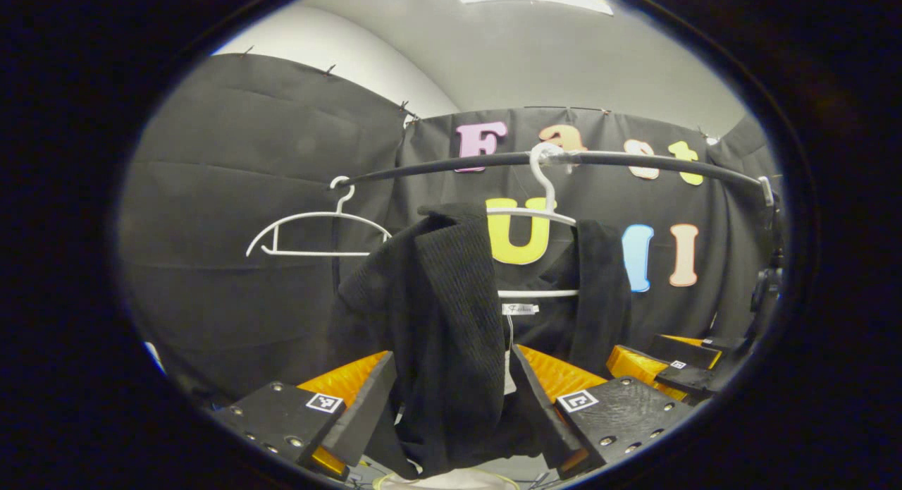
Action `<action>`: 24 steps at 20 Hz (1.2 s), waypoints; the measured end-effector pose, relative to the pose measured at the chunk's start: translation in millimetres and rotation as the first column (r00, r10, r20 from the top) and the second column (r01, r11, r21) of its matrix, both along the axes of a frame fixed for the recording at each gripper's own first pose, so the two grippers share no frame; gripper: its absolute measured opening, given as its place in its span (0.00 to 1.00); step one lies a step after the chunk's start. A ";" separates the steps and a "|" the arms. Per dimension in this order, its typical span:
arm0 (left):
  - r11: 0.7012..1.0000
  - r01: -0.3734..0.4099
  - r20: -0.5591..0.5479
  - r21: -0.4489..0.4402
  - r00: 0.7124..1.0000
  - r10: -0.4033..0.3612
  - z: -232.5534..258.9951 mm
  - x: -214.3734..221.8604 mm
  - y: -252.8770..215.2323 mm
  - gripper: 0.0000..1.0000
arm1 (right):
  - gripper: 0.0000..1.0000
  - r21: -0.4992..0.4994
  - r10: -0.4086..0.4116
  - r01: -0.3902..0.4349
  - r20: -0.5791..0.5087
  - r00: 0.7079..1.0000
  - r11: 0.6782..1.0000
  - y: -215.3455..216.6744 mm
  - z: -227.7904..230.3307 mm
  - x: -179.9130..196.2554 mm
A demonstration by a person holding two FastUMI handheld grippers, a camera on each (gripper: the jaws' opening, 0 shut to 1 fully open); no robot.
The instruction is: Grasp the clothes on the hanger with both hands and then place them into the laundry hamper below.
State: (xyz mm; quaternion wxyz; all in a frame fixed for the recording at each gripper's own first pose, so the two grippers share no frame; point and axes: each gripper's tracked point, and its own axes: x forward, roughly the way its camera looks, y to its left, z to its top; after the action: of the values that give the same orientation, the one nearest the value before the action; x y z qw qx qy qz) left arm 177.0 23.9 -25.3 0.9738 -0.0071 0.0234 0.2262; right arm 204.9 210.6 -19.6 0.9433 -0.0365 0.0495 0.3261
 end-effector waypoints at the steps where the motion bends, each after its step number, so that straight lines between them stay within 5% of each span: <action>1: 1.000 -0.013 0.003 -0.009 1.000 0.013 -1.5 5.1 0.8 0.94 | 0.98 -0.001 0.018 -0.018 -0.009 1.000 1.000 5.6 -2.7 3.6; 13: 0.984 -0.175 -0.012 -0.033 0.985 0.174 -19.8 40.3 26.4 0.94 | 0.98 -0.020 0.068 -0.069 -0.026 0.997 0.997 43.5 -28.0 54.9; 20: 0.985 -0.171 -0.013 -0.025 0.985 0.171 -16.6 56.0 30.1 0.94 | 0.98 -0.004 0.065 -0.066 -0.028 0.997 0.998 58.3 -29.2 72.5; 24: 0.983 -0.183 -0.021 -0.018 0.983 0.183 -19.0 67.0 37.1 0.82 | 0.98 0.009 0.052 -0.052 -0.025 0.998 0.999 60.4 -28.7 79.4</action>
State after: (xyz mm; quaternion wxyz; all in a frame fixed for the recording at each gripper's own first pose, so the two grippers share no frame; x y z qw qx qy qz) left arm 244.0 61.1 -44.2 0.9485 -0.0168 0.0344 0.3144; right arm 284.4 271.0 -48.3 0.9339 -0.0299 0.0588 0.3513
